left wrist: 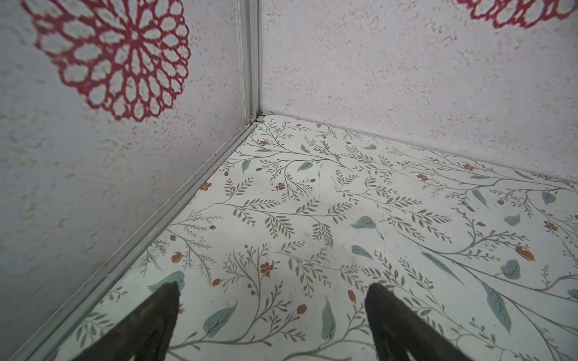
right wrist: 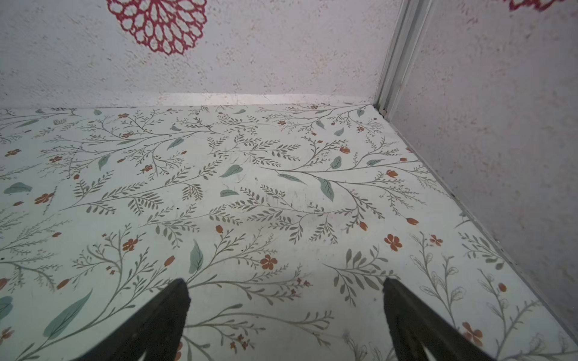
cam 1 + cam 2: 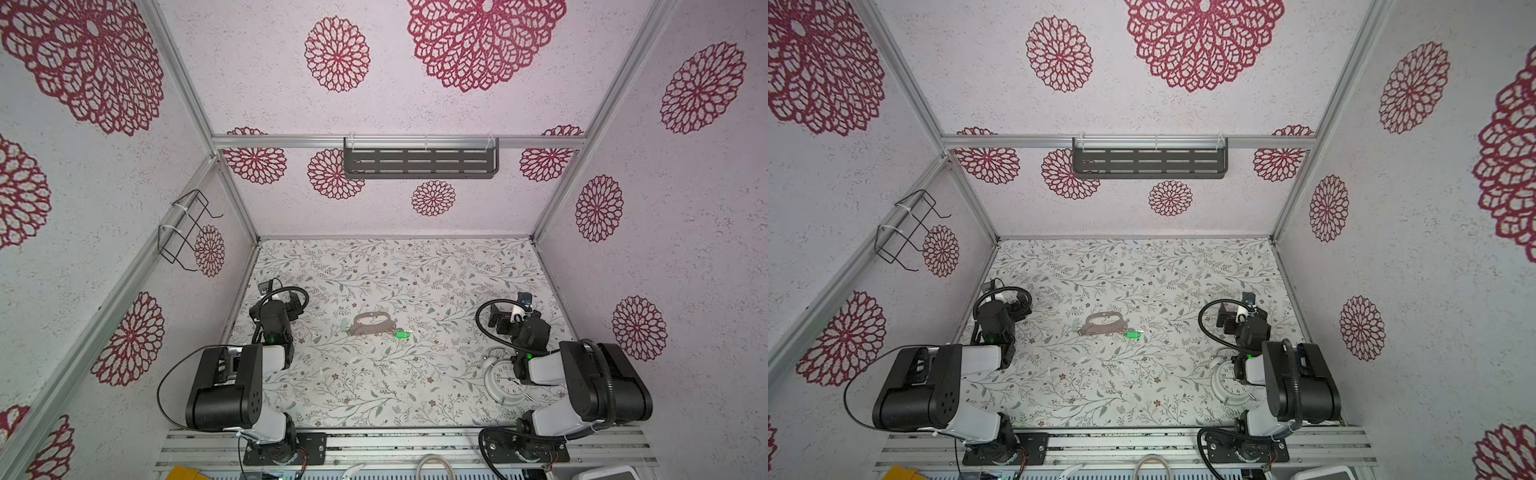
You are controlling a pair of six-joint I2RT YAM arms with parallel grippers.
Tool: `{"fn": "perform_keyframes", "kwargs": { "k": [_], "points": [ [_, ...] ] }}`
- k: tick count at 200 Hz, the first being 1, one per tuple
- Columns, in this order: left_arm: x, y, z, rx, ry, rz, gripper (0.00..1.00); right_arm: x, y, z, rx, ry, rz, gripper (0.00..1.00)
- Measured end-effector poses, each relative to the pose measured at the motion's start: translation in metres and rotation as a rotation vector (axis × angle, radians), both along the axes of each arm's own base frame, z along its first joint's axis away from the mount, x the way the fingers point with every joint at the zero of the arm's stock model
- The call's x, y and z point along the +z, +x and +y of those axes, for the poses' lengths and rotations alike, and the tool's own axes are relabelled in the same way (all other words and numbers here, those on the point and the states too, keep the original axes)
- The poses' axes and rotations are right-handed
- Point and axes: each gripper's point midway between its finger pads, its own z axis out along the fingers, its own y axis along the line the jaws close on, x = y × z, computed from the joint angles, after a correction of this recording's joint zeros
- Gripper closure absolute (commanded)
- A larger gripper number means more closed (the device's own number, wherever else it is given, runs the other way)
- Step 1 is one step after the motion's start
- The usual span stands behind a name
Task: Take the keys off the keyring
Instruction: 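Move both grippers from rest toward the silver key holder plate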
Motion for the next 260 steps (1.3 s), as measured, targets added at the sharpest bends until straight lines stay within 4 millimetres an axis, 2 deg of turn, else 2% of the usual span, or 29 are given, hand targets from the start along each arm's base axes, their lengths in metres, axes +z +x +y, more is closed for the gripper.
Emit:
{"fn": "perform_keyframes", "kwargs": {
  "k": [154,186,198,209,237,260],
  "points": [
    [0.001,0.0,0.0,-0.002,0.006,-0.001,0.03,0.001,0.0,-0.002,-0.013,-0.002,-0.004,0.01],
    [0.005,0.004,-0.005,-0.037,0.012,0.022,0.03,0.007,-0.001,0.0,0.001,-0.001,-0.022,0.02],
    [0.017,0.007,-0.007,-0.051,0.01,0.024,0.03,0.013,-0.003,0.002,0.013,0.0,-0.029,0.04],
    [0.038,0.011,-0.008,-0.062,0.009,0.003,0.03,0.025,-0.004,0.006,0.034,-0.004,-0.044,0.05],
    [0.093,0.011,-0.016,-0.084,-0.019,-0.06,0.02,0.069,0.005,0.021,0.108,0.004,-0.104,0.1],
    [0.113,0.007,-0.032,-0.115,-0.055,-0.034,0.02,0.098,0.017,0.047,0.183,0.025,-0.114,0.16]
  ]
}}
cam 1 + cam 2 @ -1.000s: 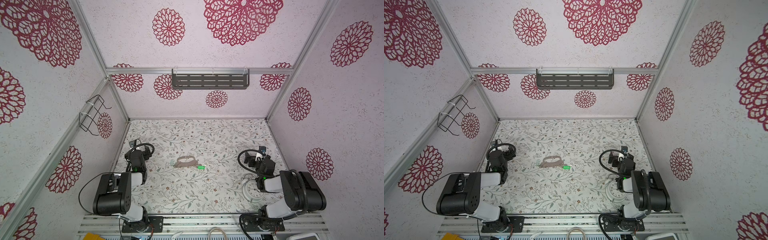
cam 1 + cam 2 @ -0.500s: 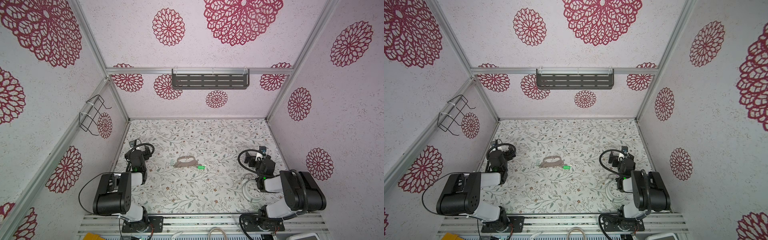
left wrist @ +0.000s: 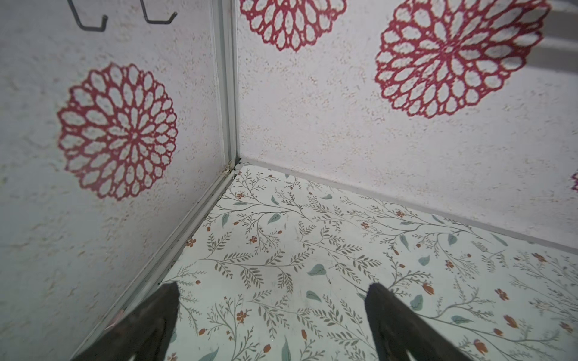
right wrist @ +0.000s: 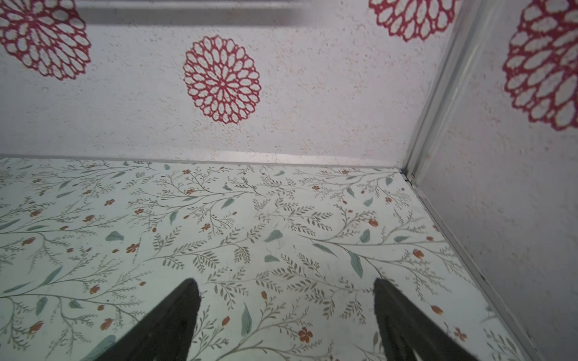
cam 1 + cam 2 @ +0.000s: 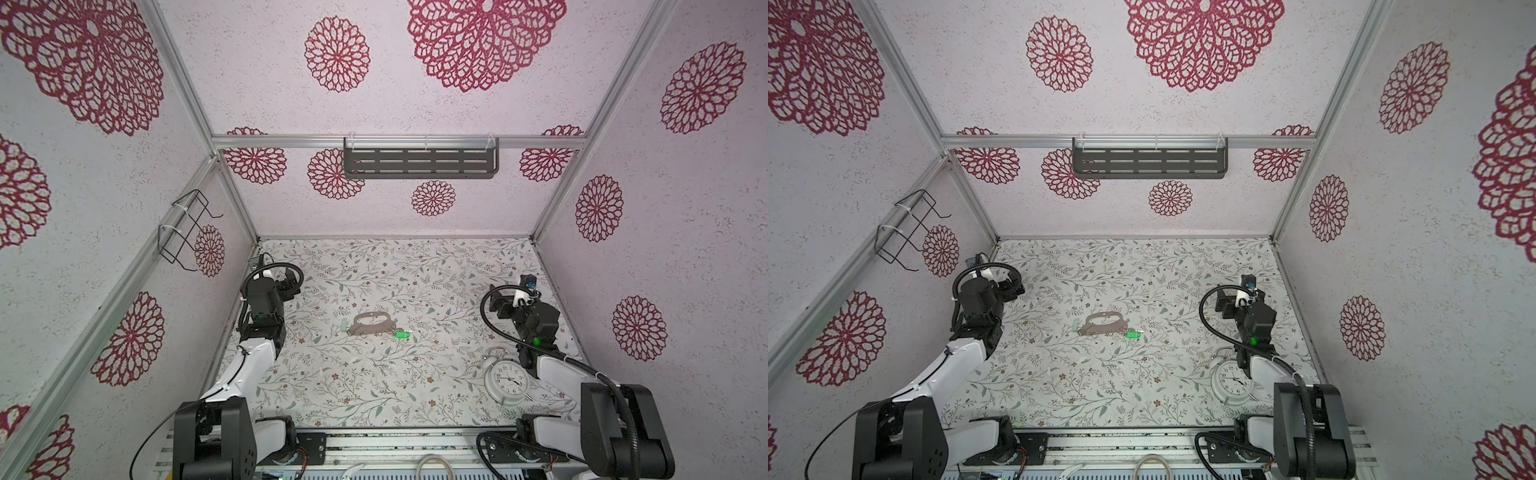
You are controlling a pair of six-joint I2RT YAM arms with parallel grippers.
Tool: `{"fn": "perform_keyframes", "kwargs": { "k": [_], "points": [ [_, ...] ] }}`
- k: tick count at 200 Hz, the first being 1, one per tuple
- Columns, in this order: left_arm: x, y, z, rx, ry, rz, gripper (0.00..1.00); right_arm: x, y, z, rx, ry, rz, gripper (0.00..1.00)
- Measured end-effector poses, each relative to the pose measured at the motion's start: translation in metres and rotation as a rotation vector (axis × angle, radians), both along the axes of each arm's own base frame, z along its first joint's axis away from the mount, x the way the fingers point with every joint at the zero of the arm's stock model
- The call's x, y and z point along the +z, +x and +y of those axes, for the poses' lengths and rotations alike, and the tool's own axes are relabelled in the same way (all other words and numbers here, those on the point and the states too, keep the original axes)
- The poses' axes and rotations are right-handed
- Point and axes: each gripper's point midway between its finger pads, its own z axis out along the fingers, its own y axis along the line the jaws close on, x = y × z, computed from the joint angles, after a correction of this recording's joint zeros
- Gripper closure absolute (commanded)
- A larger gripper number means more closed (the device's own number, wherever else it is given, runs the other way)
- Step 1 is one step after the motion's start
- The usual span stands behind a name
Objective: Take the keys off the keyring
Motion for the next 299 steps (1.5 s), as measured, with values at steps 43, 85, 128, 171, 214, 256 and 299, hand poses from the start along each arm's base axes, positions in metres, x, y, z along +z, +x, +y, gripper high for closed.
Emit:
{"fn": "perform_keyframes", "kwargs": {
  "k": [43,85,128,171,214,256,299],
  "points": [
    [-0.008,-0.017,-0.038,-0.072,-0.102,0.126,0.01,0.005,0.023,0.111,0.258,-0.015,0.138,0.18],
    [-0.031,-0.038,-0.05,-0.079,-0.236,0.218,0.02,-0.04,0.037,0.227,0.462,-0.14,0.339,0.17],
    [-0.054,-0.048,-0.064,-0.113,-0.336,0.3,0.02,-0.101,0.026,0.3,0.597,-0.323,0.502,0.15],
    [-0.089,-0.056,-0.077,-0.145,-0.384,0.402,0.02,-0.133,0.013,0.325,0.668,-0.444,0.594,0.13],
    [-0.117,-0.056,-0.109,-0.222,-0.354,0.513,0.01,-0.141,0.019,0.33,0.664,-0.491,0.621,0.07],
    [-0.135,-0.051,-0.126,-0.254,-0.332,0.586,0.01,-0.149,0.014,0.327,0.67,-0.516,0.657,0.04],
    [-0.141,-0.045,-0.129,-0.254,-0.334,0.604,0.01,-0.157,0.016,0.326,0.656,-0.524,0.678,0.04]
  ]
}}
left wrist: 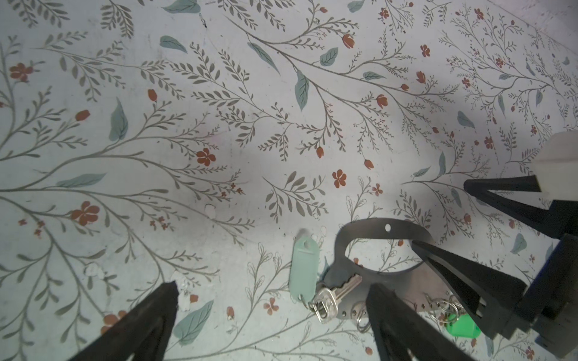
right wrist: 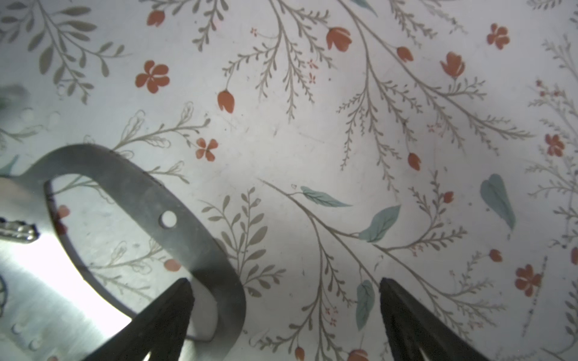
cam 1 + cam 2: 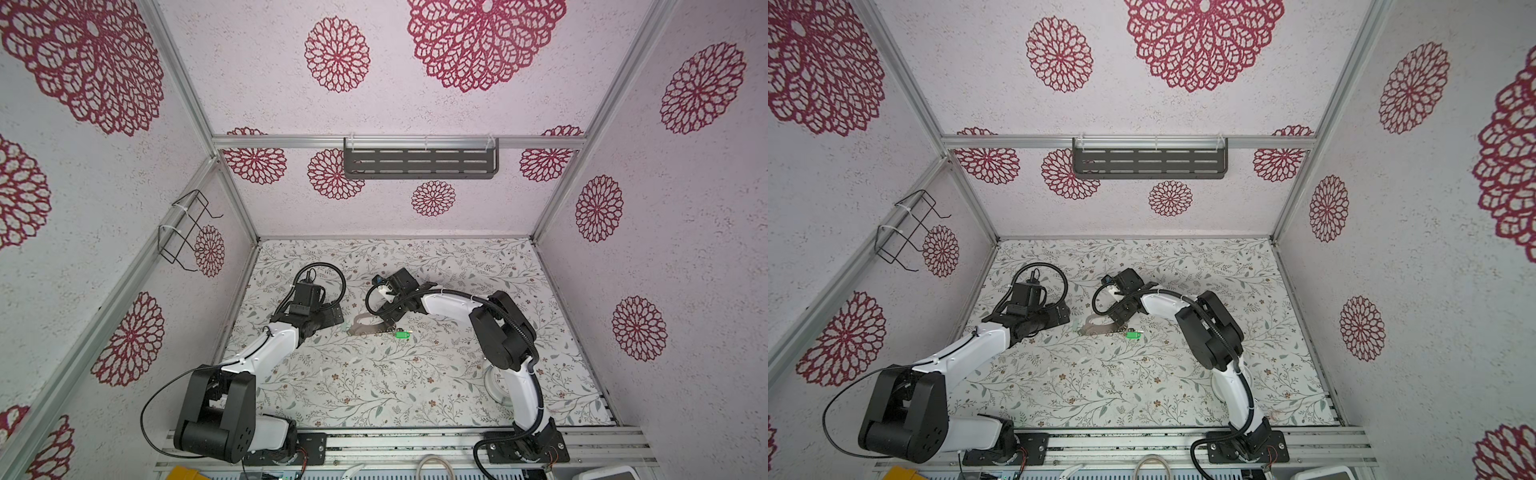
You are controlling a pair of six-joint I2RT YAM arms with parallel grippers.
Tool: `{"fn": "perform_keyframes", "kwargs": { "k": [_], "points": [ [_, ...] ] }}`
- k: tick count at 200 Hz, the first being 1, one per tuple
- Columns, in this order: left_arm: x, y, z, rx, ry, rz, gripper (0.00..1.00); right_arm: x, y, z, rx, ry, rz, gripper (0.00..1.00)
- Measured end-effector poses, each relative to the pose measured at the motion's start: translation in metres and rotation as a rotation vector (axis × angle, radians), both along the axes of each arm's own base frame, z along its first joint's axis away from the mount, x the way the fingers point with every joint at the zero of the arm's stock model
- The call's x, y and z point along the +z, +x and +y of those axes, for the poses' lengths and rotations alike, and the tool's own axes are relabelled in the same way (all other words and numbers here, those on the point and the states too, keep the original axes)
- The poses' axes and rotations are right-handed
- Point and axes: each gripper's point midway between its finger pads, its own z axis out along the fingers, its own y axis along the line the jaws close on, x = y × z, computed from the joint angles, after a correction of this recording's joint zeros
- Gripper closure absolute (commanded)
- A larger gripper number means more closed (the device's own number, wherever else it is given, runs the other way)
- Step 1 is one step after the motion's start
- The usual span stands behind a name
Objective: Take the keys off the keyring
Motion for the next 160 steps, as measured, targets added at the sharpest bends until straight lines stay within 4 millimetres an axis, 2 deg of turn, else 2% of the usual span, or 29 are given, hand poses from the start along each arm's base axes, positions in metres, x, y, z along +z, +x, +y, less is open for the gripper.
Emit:
{"fn": "perform_keyframes", "kwargs": {
  "k": [58,142,160],
  "points": [
    [-0.008,0.001,-0.003,-0.011,-0.007,0.027,0.0,0.002,0.008,-0.014,-0.085,-0.03,-0.052,0.04],
    [-0.01,0.015,-0.021,-0.055,-0.02,0.038,0.01,0.001,-0.007,-0.071,-0.295,-0.075,-0.034,0.04],
    [-0.009,0.015,-0.023,-0.061,-0.02,0.034,0.01,0.0,-0.016,-0.09,-0.353,-0.084,-0.007,0.04]
  ]
}}
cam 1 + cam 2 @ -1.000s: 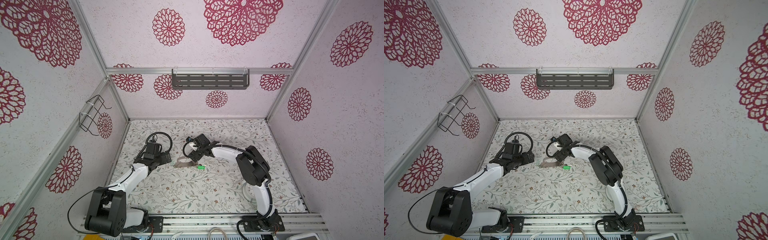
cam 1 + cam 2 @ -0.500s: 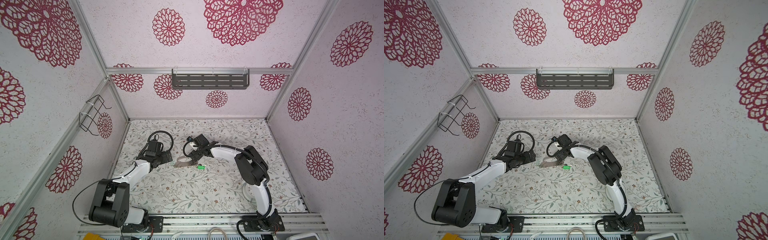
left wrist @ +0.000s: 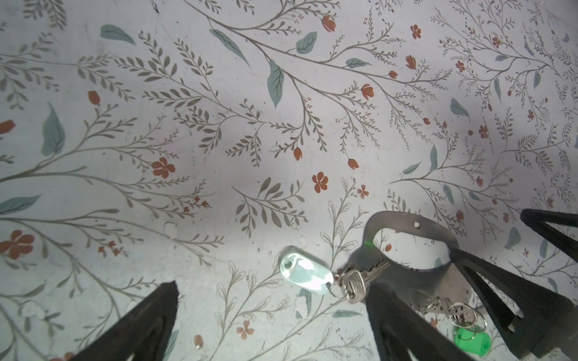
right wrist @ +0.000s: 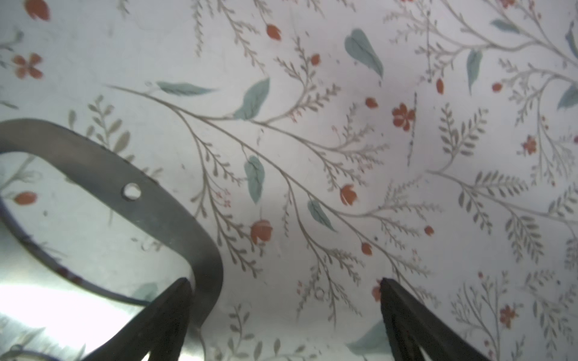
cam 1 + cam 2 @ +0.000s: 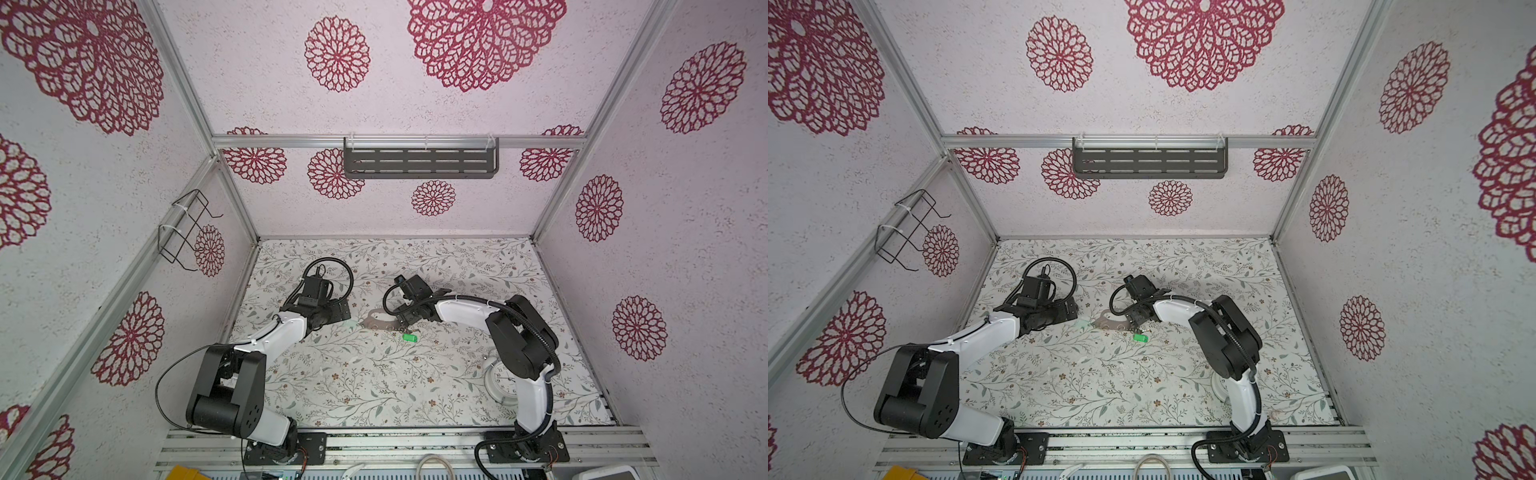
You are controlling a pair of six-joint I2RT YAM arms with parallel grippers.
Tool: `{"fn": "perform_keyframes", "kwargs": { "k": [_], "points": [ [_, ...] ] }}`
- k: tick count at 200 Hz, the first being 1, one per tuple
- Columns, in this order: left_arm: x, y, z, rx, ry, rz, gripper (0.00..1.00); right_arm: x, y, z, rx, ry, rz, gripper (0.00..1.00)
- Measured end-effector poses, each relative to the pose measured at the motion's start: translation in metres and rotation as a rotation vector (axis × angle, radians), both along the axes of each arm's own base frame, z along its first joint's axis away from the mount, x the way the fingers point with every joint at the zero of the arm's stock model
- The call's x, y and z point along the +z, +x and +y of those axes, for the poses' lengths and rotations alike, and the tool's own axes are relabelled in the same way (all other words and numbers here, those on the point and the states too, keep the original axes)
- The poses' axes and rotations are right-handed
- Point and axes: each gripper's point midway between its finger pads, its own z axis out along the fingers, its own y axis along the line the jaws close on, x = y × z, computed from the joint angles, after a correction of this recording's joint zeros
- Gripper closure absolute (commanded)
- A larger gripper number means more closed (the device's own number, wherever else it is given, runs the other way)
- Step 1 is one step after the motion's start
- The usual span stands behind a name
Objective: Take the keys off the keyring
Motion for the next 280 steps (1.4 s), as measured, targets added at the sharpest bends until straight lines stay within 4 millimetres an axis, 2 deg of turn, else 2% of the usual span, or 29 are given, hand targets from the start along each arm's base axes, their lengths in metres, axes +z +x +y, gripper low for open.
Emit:
{"fn": "perform_keyframes", "kwargs": {
  "k": [21,44,58,82,91,106,130,152,168,180,206,232,280],
  "points": [
    [0.0,0.0,0.0,-0.001,0.0,-0.001,0.01,-0.001,-0.014,-0.023,-0.043,-0.021,0.047,0.04],
    [0.001,0.0,0.0,-0.002,0.001,-0.002,0.02,0.003,-0.018,-0.03,-0.029,-0.027,0.061,0.06],
    [0.004,0.003,-0.002,-0.009,0.0,-0.01,0.03,0.01,-0.018,-0.024,0.022,-0.016,0.052,0.08],
    [0.015,0.01,-0.008,-0.047,-0.012,-0.038,0.12,0.026,-0.016,-0.008,0.142,0.022,0.011,0.25],
    [0.019,0.012,-0.012,-0.071,-0.02,-0.047,0.16,0.032,-0.013,0.0,0.191,0.039,-0.003,0.28],
    [0.026,0.019,-0.022,-0.13,-0.029,-0.057,0.25,0.041,-0.009,0.009,0.249,0.067,-0.021,0.4],
    [0.03,0.032,-0.049,-0.262,-0.005,-0.047,0.37,0.052,0.001,0.013,0.288,0.124,-0.043,0.48],
    [0.023,0.035,-0.08,-0.406,0.05,-0.019,0.48,0.055,0.006,0.0,0.275,0.158,-0.051,0.52],
    [0.011,0.032,-0.096,-0.494,0.084,0.02,0.55,0.057,0.0,-0.014,0.264,0.179,-0.057,0.56],
    [0.0,0.03,-0.106,-0.547,0.1,0.052,0.56,0.059,-0.008,-0.025,0.254,0.193,-0.067,0.57],
    [-0.016,0.024,-0.11,-0.604,0.123,0.107,0.56,0.067,-0.021,-0.033,0.258,0.216,-0.097,0.58],
    [-0.019,0.024,-0.113,-0.636,0.139,0.122,0.61,0.069,-0.026,-0.032,0.267,0.238,-0.111,0.62],
    [-0.025,0.022,-0.122,-0.686,0.157,0.126,0.62,0.066,-0.027,-0.032,0.267,0.245,-0.109,0.63]
  ]
}}
